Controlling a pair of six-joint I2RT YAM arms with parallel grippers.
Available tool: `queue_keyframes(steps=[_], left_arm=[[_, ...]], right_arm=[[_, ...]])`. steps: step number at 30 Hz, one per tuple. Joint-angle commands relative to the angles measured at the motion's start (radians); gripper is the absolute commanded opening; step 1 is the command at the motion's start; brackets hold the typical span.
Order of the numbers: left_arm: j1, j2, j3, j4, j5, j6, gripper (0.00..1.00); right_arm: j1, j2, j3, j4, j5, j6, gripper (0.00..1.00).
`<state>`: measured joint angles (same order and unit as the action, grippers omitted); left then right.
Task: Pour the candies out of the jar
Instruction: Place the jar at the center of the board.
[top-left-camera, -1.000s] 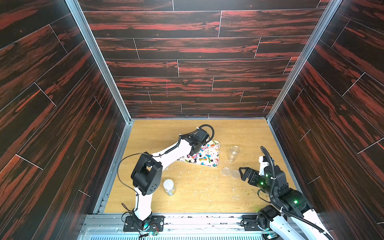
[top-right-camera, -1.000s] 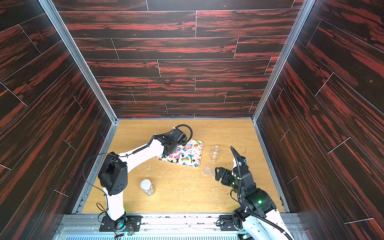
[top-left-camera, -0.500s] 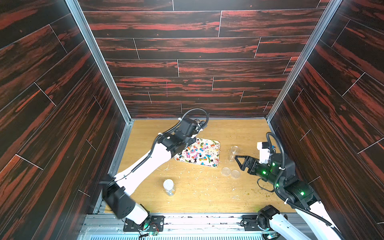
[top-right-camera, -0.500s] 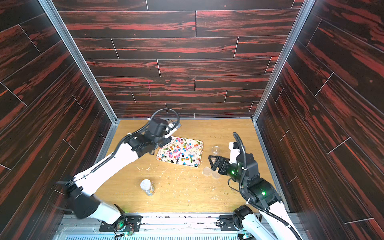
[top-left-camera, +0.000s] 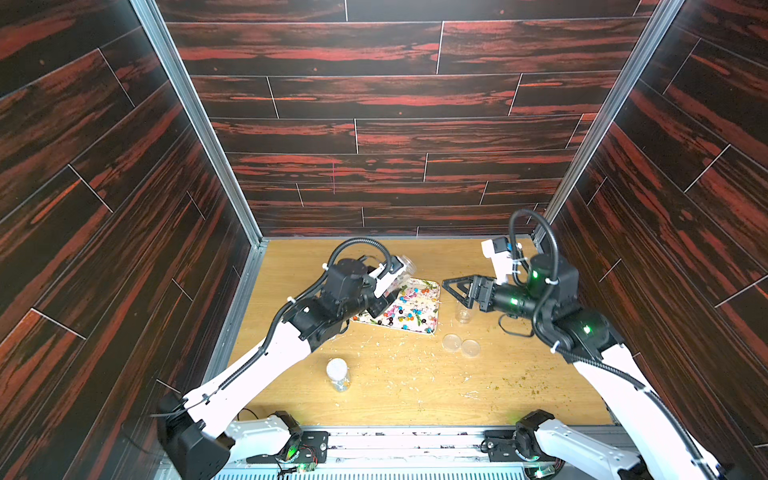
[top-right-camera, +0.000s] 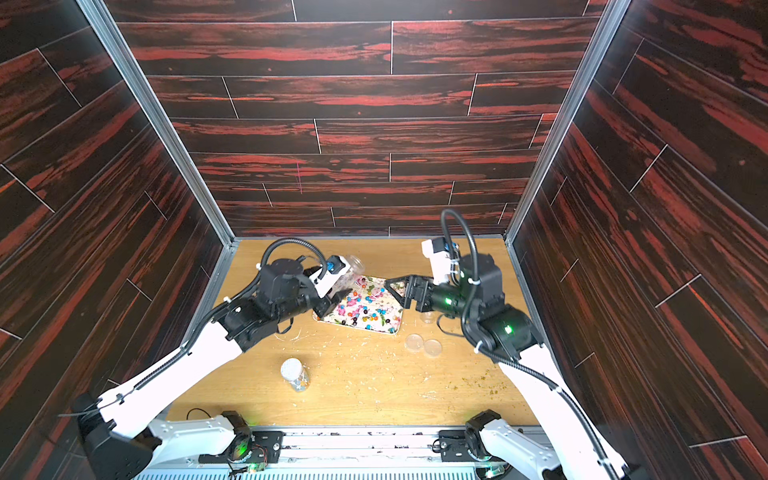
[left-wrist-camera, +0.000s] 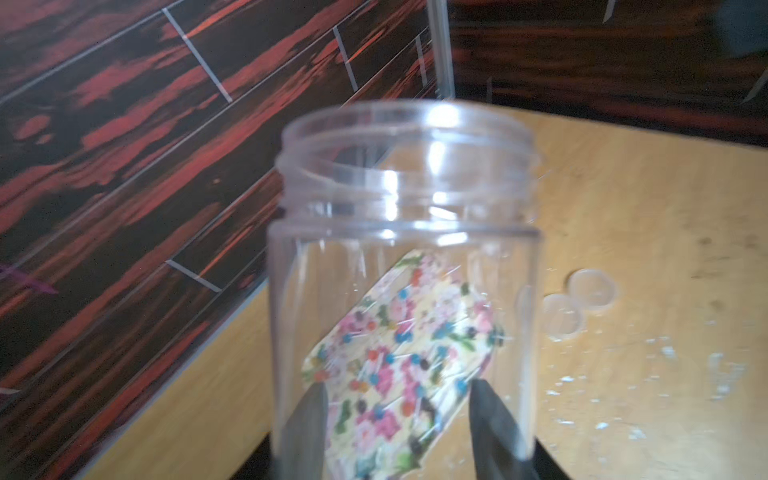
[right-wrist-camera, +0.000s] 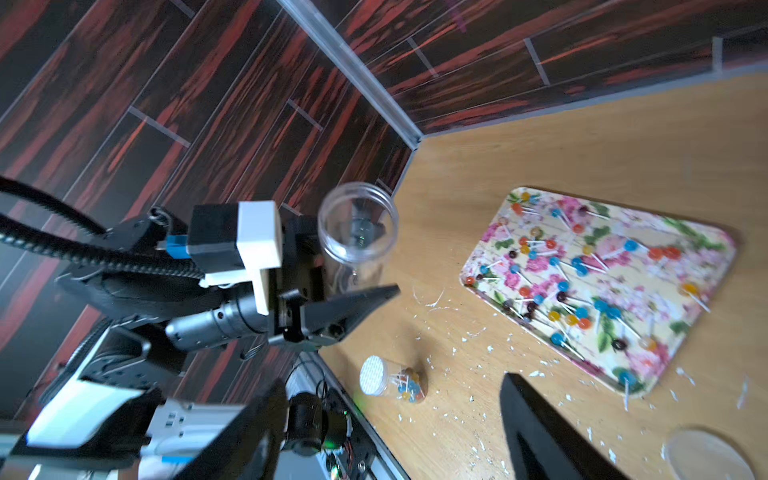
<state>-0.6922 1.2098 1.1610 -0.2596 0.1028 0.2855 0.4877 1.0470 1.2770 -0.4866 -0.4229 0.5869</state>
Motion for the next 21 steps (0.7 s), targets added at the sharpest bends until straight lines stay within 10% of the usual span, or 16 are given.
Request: queue_keyframes(steps=[1, 21], left_arm=[[0.000, -0.064, -0.029, 0.105, 0.169, -0.058, 0.53], [0.000, -0.105, -0.097, 0.104, 0.363, -0.039, 0.53]], right_arm=[[-0.011, 0.061, 0.073, -0.038, -0.143, -0.059, 0.76], [-0.062, 0.215, 0.177, -0.092, -0.401, -0.100, 0.54]])
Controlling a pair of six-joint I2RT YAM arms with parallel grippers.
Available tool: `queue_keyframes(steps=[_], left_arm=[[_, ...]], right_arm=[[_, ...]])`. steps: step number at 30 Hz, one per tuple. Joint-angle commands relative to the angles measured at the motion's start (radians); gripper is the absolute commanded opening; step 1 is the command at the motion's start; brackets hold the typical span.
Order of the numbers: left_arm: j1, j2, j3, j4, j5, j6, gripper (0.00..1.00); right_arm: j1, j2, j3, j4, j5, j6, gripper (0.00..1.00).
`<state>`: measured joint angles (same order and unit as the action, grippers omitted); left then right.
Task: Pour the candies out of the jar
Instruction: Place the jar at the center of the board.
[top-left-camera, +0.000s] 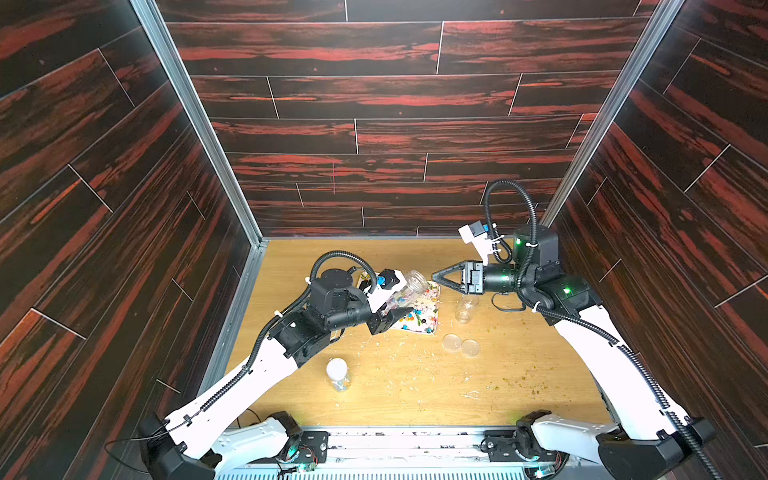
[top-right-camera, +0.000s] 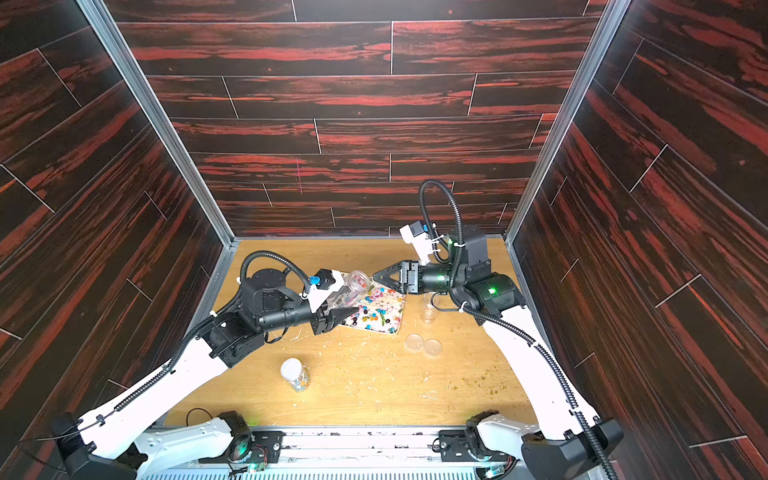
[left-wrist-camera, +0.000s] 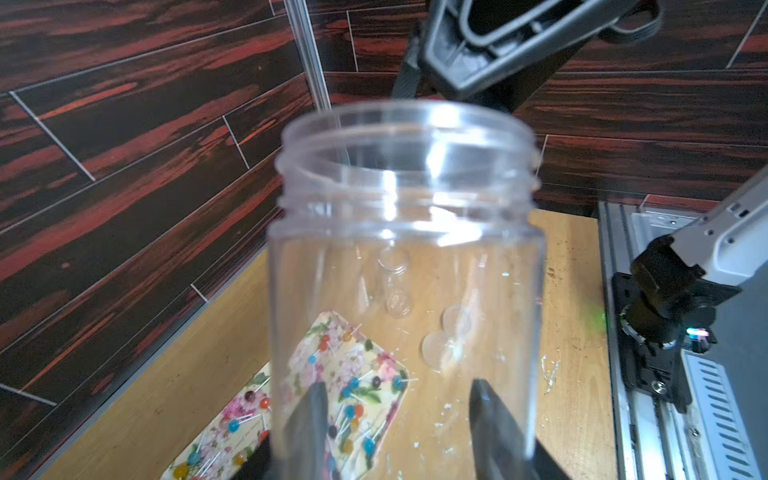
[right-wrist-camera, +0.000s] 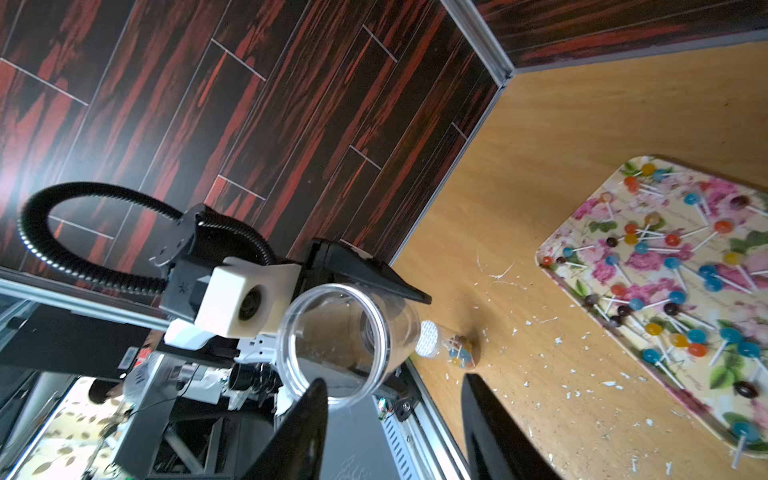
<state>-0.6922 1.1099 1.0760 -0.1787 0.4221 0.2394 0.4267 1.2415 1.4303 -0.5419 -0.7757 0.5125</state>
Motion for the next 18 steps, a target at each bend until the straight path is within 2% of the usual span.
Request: queue_keyframes(steps=[1, 12, 18], left_arm=[[-0.001, -0.003, -0.010, 0.027, 0.044, 0.007, 0.53], [-0.001, 0.042, 0.019, -0.006, 0.078, 0.047, 0.54], [0.000, 0.069, 0.037, -0.035, 0.077, 0.072, 0.54]], right_arm=[[-0.002, 0.026, 0.025, -0.045, -0.050, -0.033, 0.53], [0.011, 0.085, 0.052, -0.083, -0.095, -0.067, 0.47], [0.027, 0.117, 0.090, -0.182, -0.052, -0.131, 0.44]])
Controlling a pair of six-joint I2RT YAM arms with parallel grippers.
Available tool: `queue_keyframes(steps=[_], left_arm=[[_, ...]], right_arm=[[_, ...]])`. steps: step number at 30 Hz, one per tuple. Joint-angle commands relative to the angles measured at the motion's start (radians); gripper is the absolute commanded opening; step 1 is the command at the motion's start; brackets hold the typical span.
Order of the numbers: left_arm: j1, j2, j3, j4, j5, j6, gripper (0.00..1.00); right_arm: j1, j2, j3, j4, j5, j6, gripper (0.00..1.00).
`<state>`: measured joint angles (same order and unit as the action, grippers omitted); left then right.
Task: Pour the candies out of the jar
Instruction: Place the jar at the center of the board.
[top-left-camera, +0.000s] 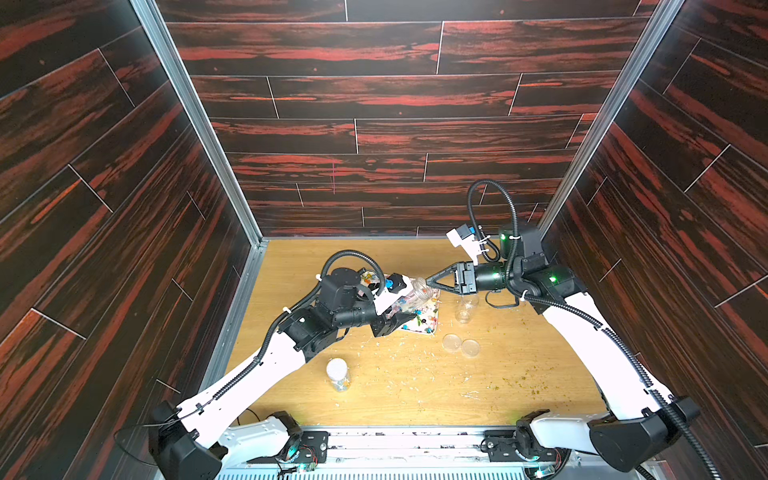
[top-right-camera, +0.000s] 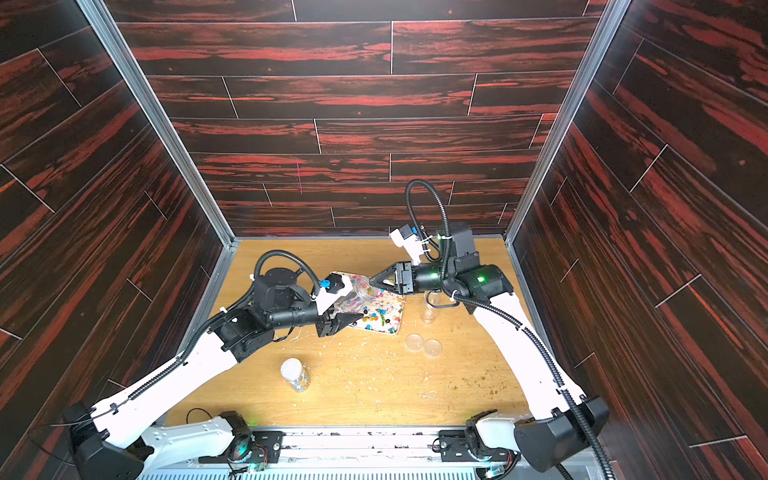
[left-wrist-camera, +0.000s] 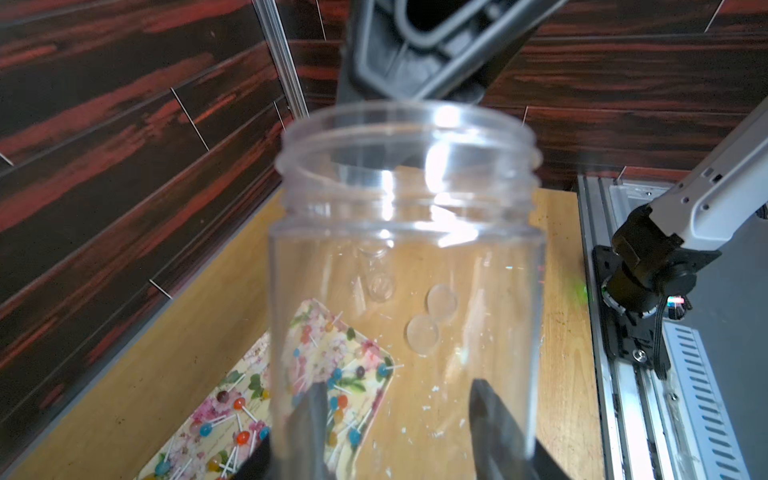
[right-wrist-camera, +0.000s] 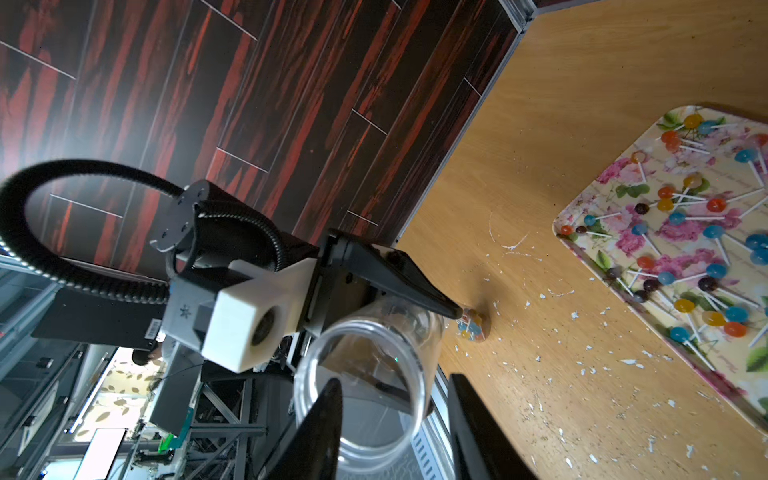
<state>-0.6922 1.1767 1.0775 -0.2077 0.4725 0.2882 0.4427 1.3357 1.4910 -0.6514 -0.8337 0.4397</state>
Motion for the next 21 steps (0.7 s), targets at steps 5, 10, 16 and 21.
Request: queue_keyframes(steps=[5, 10, 16, 21], left_arm=[[0.000, 0.017, 0.052, -0.018, 0.034, 0.034, 0.54], [0.000, 0.015, 0.053, -0.020, 0.042, 0.033, 0.54], [0.000, 0.017, 0.060, -0.035, 0.055, 0.051, 0.54], [-0.001, 0.027, 0.084, -0.084, 0.060, 0.079, 0.54]], right_arm=[[0.017, 0.031, 0.029, -0.109, 0.030, -0.084, 0.42], [0.020, 0.032, 0.025, -0.131, 0.040, -0.100, 0.41], [0.033, 0.057, 0.047, -0.158, 0.045, -0.122, 0.37], [0.054, 0.088, 0.077, -0.206, 0.057, -0.154, 0.32]])
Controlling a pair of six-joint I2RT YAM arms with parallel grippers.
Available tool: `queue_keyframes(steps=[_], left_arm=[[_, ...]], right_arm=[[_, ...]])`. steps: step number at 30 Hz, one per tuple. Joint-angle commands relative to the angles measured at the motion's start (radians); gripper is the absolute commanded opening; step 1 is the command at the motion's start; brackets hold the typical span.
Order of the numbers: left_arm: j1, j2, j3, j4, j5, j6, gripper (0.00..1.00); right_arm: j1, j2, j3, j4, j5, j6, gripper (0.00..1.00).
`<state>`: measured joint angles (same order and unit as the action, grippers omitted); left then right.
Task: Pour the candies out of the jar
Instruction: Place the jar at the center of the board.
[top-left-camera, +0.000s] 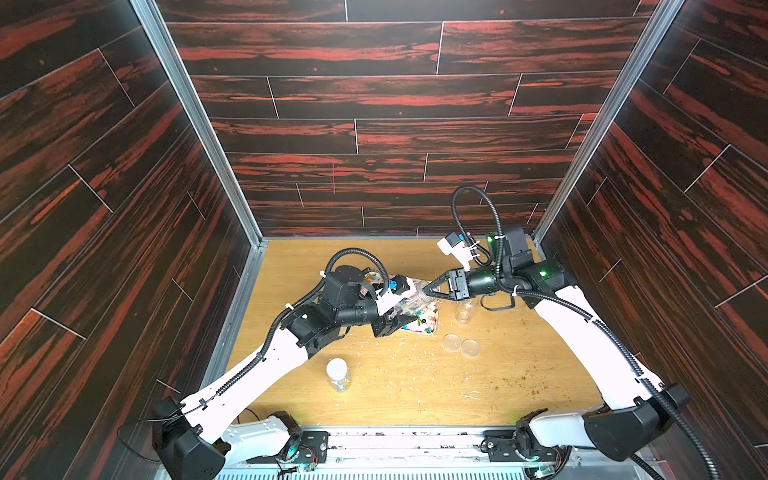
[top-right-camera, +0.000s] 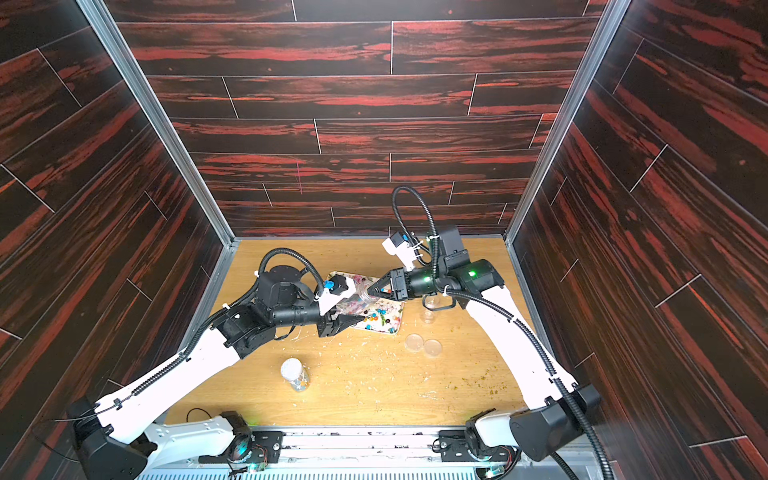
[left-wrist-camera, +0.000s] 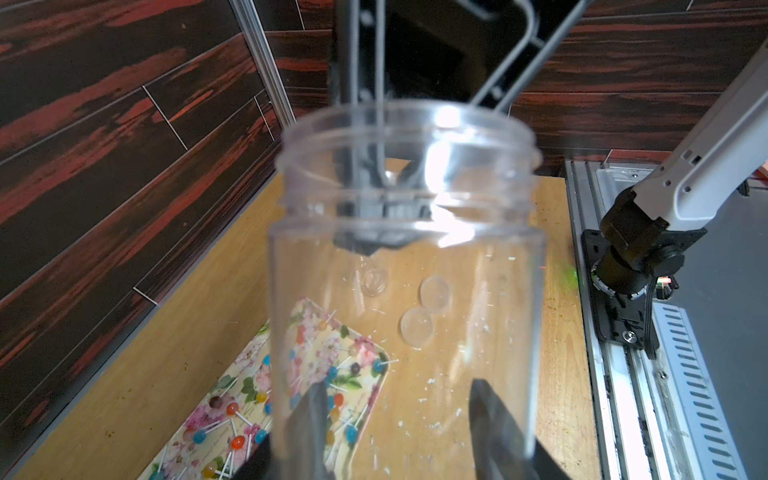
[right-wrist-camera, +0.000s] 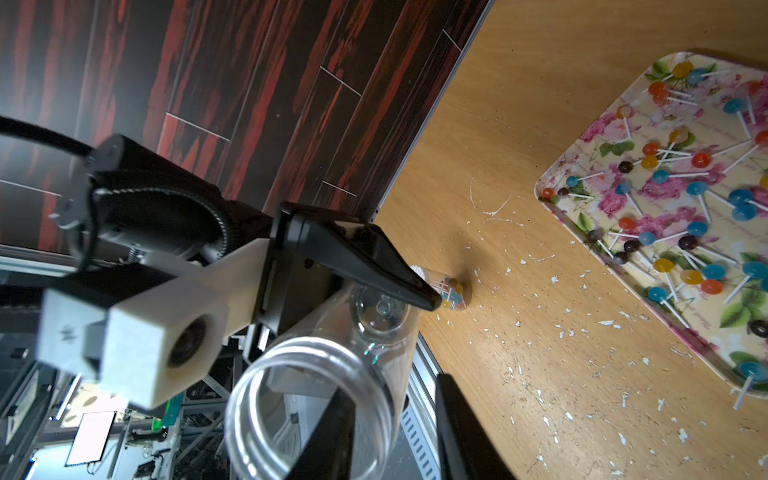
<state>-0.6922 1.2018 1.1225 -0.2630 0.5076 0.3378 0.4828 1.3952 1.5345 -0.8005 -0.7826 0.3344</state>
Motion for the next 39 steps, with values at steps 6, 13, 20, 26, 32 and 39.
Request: queue_keyframes(steps=[6, 13, 20, 26, 32, 39], left_arm=[[-0.001, 0.004, 0.039, -0.038, 0.018, 0.041, 0.54], [-0.001, 0.004, 0.047, -0.064, 0.013, 0.055, 0.55], [-0.001, 0.005, 0.048, -0.065, 0.013, 0.054, 0.58], [-0.001, 0.008, 0.045, -0.068, 0.002, 0.047, 0.68], [-0.001, -0.012, 0.036, -0.067, -0.032, 0.053, 0.81], [0.000, -0.106, 0.003, -0.038, -0.128, 0.056, 1.00]], right_arm=[[0.023, 0.047, 0.049, -0.077, 0.014, -0.059, 0.23], [0.036, 0.070, 0.081, -0.135, 0.026, -0.095, 0.10], [0.043, 0.082, 0.095, -0.167, 0.042, -0.115, 0.01], [0.045, 0.086, 0.102, -0.186, 0.049, -0.129, 0.00], [0.046, 0.087, 0.100, -0.186, 0.054, -0.132, 0.00], [0.045, 0.091, 0.093, -0.188, 0.082, -0.136, 0.00]])
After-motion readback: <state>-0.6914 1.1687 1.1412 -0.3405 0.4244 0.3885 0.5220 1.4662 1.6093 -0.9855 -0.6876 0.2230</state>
